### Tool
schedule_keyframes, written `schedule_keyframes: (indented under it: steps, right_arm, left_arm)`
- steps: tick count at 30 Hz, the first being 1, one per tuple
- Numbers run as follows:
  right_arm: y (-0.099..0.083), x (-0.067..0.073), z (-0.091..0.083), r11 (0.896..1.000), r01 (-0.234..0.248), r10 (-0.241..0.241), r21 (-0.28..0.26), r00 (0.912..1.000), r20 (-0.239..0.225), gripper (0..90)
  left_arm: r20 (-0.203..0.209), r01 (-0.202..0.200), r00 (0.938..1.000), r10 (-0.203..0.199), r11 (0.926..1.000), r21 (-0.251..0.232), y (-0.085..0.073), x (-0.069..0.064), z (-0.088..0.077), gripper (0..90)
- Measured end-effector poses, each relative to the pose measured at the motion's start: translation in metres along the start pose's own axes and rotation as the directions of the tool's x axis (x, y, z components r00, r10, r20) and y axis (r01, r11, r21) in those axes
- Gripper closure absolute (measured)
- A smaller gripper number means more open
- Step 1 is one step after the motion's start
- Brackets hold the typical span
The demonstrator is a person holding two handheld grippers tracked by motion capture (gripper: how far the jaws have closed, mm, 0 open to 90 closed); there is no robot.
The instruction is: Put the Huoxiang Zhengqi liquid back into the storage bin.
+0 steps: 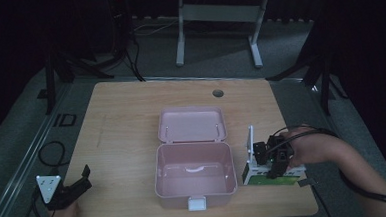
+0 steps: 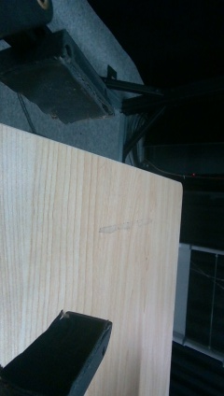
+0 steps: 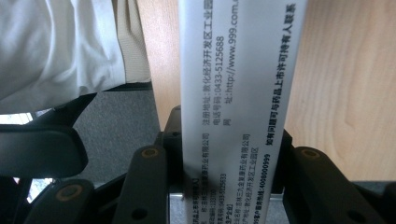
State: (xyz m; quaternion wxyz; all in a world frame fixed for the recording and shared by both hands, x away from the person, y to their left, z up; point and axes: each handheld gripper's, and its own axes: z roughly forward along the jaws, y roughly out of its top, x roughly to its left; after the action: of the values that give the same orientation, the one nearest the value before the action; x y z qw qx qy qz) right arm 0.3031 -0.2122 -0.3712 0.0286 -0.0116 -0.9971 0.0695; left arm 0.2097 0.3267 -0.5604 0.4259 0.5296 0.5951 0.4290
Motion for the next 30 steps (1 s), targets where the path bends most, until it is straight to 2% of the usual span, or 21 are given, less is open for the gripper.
schedule_keyframes:
  steps: [6,10,16,23,30]
  right_arm:
    - [0.003,0.006,-0.027,1.0,-0.007,0.007,-0.003,0.9995,0.03,63.0]
    - [0.005,0.008,-0.045,1.0,-0.013,0.013,-0.01,0.9994,0.031,63.0]
    - [0.015,0.011,-0.065,1.0,-0.004,0.005,-0.022,0.9985,0.055,63.0]
    - [0.03,0.01,-0.077,0.999,0.005,-0.002,-0.046,0.9982,0.06,63.0]
    - [0.053,0.012,-0.081,0.999,0.028,-0.026,-0.032,0.9977,0.063,63.0]
  left_arm:
    - [0.0,-0.002,1.0,0.002,1.0,0.003,0.0,0.0,0.0,2.1]
    - [0.0,-0.002,1.0,0.002,1.0,0.001,0.0,0.0,0.0,2.2]
    - [0.0,-0.004,1.0,0.004,1.0,0.003,0.0,-0.001,0.0,2.2]
    - [0.001,-0.002,1.0,0.002,1.0,0.002,0.0,0.0,0.0,2.1]
    - [0.003,-0.002,1.0,0.002,1.0,0.001,0.0,0.0,0.0,2.2]
